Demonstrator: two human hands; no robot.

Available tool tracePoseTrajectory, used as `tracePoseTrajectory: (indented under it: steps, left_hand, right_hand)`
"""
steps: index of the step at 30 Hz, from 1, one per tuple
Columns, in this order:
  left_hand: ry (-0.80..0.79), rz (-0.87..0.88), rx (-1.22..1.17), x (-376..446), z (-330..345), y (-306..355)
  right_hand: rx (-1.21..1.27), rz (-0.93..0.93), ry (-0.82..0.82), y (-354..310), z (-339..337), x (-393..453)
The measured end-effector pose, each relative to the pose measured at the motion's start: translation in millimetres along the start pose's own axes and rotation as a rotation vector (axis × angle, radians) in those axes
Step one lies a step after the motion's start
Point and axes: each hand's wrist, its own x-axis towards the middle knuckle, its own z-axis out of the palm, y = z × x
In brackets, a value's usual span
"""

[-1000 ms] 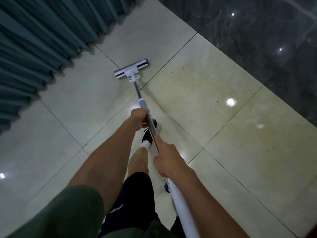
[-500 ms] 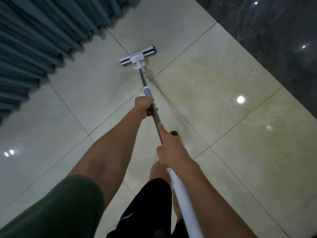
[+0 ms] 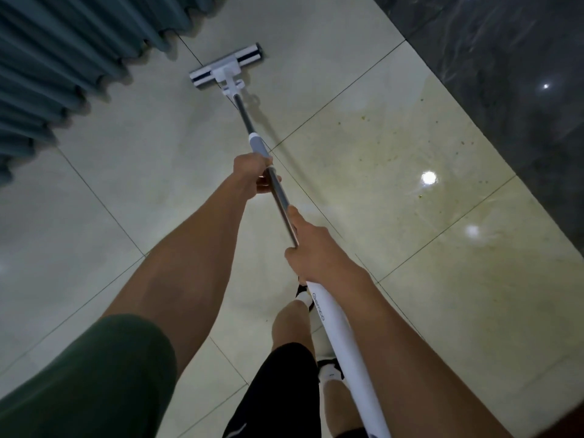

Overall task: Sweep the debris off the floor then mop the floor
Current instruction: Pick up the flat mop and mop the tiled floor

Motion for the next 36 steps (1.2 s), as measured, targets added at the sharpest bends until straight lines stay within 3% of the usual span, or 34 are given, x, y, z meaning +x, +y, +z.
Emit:
tracePoseTrajectory:
  steps: [8,16,30,36]
  left_hand:
    - [-0.040,-0.050,-0.070,-17,15,-35]
    - [-0.042,-0.062,-0.008,-57,33,-82]
    - [-0.026,-0.122,-0.064,-200,180,-282]
    - [-0.068,-0.129,-0.096,-232,214,-332]
  right_hand:
    - [0.141,0.081,0.073,22,14,-28]
    - [0.056,0.043,0.138,73,34,-68]
    - [0.004,0.072,0.073,310,36,-221]
    - [-0.020,0.097,0.078,363,35,-261]
